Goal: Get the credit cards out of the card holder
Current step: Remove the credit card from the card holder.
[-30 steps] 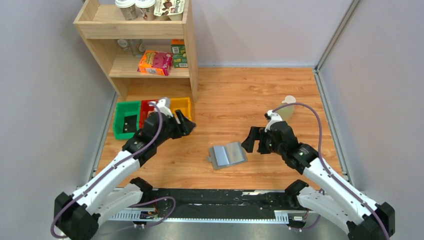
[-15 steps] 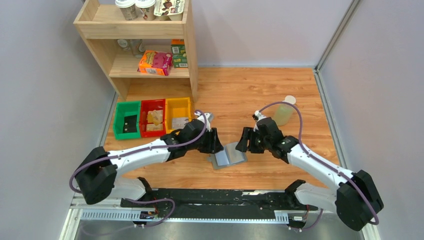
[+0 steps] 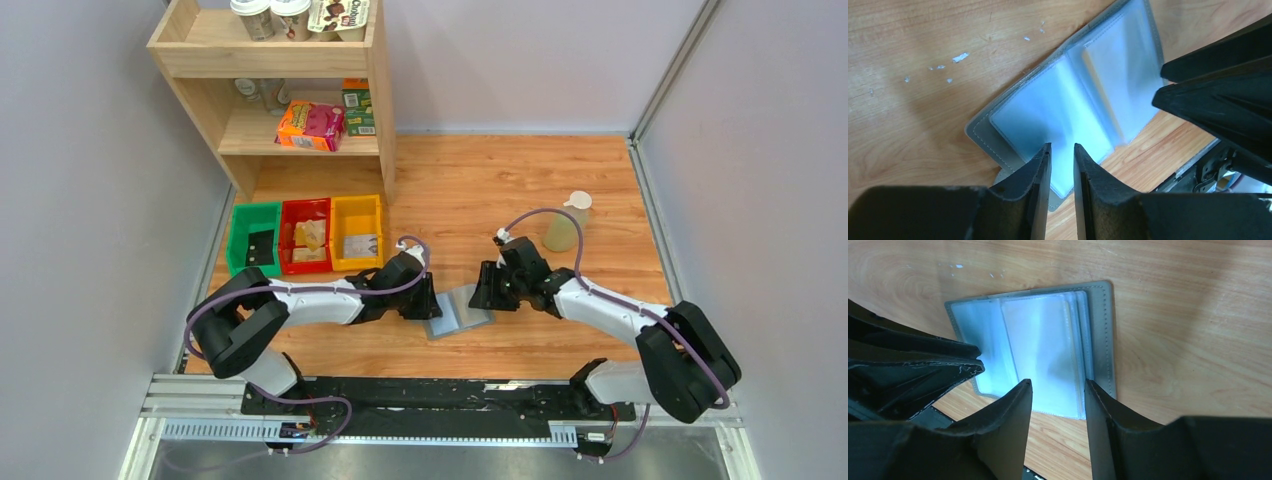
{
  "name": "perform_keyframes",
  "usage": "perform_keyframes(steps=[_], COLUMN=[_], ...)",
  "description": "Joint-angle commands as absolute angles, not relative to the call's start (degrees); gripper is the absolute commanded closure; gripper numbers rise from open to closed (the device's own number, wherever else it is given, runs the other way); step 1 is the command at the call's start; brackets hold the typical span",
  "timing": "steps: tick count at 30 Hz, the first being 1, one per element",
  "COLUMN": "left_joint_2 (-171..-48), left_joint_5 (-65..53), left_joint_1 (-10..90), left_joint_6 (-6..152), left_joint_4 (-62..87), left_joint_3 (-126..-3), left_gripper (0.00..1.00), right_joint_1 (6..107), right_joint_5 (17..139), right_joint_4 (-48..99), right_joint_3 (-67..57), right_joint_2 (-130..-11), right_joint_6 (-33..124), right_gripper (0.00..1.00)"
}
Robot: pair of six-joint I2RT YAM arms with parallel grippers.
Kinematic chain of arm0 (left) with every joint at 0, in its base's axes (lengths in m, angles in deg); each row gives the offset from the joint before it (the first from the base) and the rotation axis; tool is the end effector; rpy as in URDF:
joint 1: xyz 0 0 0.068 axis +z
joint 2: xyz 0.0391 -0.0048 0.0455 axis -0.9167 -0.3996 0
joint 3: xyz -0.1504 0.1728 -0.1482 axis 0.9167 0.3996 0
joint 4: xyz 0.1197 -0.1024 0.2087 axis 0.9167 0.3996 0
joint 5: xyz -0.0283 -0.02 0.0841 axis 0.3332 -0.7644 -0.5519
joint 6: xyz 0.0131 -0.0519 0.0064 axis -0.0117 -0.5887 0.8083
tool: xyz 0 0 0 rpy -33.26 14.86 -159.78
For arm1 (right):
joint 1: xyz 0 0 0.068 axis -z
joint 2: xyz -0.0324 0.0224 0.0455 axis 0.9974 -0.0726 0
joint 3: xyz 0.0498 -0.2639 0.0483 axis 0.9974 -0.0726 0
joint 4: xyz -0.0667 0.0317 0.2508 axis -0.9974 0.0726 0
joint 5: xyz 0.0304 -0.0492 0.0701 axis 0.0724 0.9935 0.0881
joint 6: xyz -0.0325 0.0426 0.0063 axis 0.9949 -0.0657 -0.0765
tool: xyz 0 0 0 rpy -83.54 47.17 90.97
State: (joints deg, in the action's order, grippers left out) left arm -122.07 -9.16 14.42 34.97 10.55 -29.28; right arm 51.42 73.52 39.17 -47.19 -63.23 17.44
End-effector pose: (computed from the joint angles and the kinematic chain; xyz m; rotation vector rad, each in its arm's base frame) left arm 0.1741 -0.2281 0.1459 0.1006 2.5950 -0.8687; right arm 0.1896 0.1390 0.1658 -0.0770 2.6596 0.7153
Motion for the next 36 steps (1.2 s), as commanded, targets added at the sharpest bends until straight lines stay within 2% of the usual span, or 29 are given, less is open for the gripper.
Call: perform_keyframes(steps=[1,6,10,16,20,24,36], left_joint_2=[-123.5,-124.3,-124.6,-125.1,-124.9,-125.0,-123.8], left_joint_5=[-9.2,-8.8,-8.4,-8.0,-8.1,-7.8,-9.1], left_joint_1=[14.1,14.1,14.1,13.9,13.9,13.9,13.9], left_joint_6=[32.9,32.0,31.7,31.0,31.0,30.7,30.2], left_joint_4=[7.3,6.6,5.8,4.5,4.3,3.9,5.0], left_joint_3=[-27.5,-26.5,-26.1,-25.7,-25.4,-25.3,-24.2], left_gripper=[0.70,0.71,0.71,0.71,0.72,0.72,0.73], right_joint_1=[51.5,51.4,51.1,49.8,49.4,49.0,49.0], right_joint_5=[71.8,70.7,69.7,70.5,70.6,72.4,71.8], right_joint_4=[35.4,35.2,36.5,40.3,41.8,43.0,39.1], right_joint_3=[-47.7,-48.0,-47.4,-44.6,-43.0,-42.1,-43.1], right_joint_2=[-65.1,-65.5,-63.9,-60.2,-58.2,-57.3,-63.9], right_joint_6=[17.1,17.1,17.2,17.8,18.1,18.6,19.8], right_gripper=[0.55,0.60,0.59,0.46,0.30,0.23,0.36])
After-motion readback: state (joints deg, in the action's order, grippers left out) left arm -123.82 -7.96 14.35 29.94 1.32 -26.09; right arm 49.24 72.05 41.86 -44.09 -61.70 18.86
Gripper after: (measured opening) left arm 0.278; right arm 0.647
